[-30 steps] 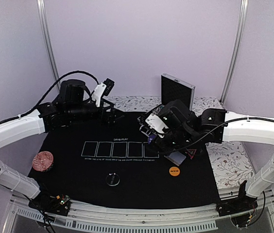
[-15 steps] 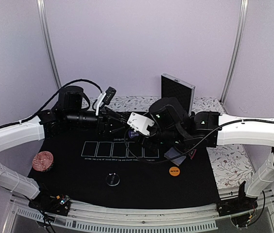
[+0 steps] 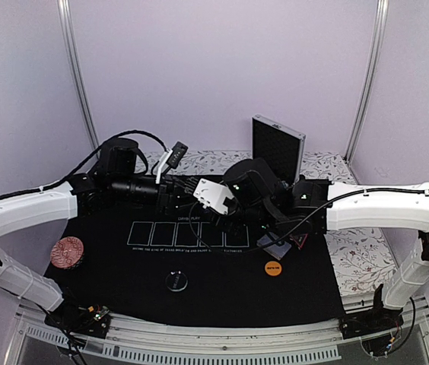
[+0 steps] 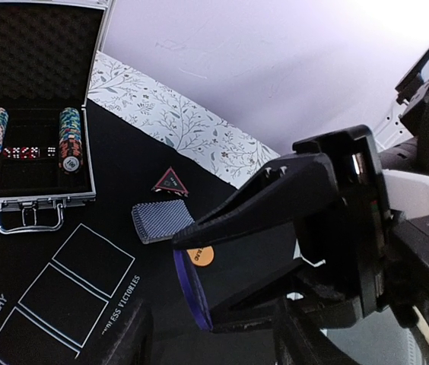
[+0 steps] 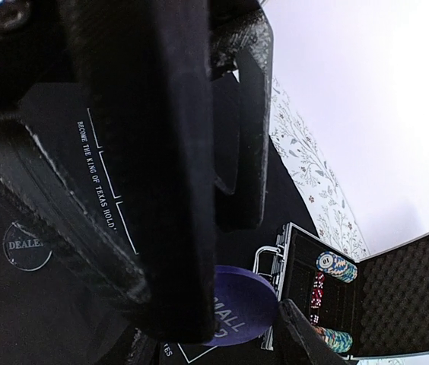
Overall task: Distribute texas hold em gaming equipment
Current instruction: Pass from the right arm to the left
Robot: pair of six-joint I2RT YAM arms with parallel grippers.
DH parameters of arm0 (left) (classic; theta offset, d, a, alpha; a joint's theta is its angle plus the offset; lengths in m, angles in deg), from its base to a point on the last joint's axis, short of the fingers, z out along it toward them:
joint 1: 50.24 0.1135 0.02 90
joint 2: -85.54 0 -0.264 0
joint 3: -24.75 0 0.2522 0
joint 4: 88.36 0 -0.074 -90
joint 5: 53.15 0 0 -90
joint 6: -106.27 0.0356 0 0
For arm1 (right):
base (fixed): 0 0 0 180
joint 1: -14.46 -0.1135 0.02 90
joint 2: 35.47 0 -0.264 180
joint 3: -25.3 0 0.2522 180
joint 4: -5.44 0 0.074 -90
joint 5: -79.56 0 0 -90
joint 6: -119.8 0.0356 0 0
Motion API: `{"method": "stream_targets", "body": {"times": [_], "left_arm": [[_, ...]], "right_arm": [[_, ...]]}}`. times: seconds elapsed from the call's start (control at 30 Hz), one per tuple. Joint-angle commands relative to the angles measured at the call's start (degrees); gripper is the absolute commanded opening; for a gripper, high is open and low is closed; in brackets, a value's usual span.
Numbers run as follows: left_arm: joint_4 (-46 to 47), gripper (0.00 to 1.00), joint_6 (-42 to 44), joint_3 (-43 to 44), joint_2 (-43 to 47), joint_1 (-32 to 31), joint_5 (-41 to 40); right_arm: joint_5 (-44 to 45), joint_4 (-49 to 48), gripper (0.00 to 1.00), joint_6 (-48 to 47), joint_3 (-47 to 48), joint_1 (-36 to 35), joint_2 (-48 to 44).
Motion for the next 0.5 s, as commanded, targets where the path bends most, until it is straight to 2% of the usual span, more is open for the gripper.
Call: {"method": "stream_targets", "body": {"times": [0.0, 0.27, 0.33, 0.47], "left_arm": [[2.9, 0.54, -1.32, -1.12, -0.94, -0.61, -0.06], [2.57, 0.52, -1.15, -0.86, -3.18, -0.69, -1.39], [2.66, 0.46, -1.01, -0.87, -3.44, -0.71, -1.19], [2.82, 0.27, -0.56, -0.98, -3.85, -1.07, 0.15]], "right_arm": [[2.7, -2.91, 0.33, -0.61, 1.66, -0.3, 0.36], [3.47, -3.95, 0.33, -1.45, 1.74, -0.3, 1.01], [3.29, -4.04, 0.34, -1.51, 1.74, -0.3, 1.06], [3.57, -4.07, 0.34, -1.51, 1.74, -0.3, 1.27]]}}
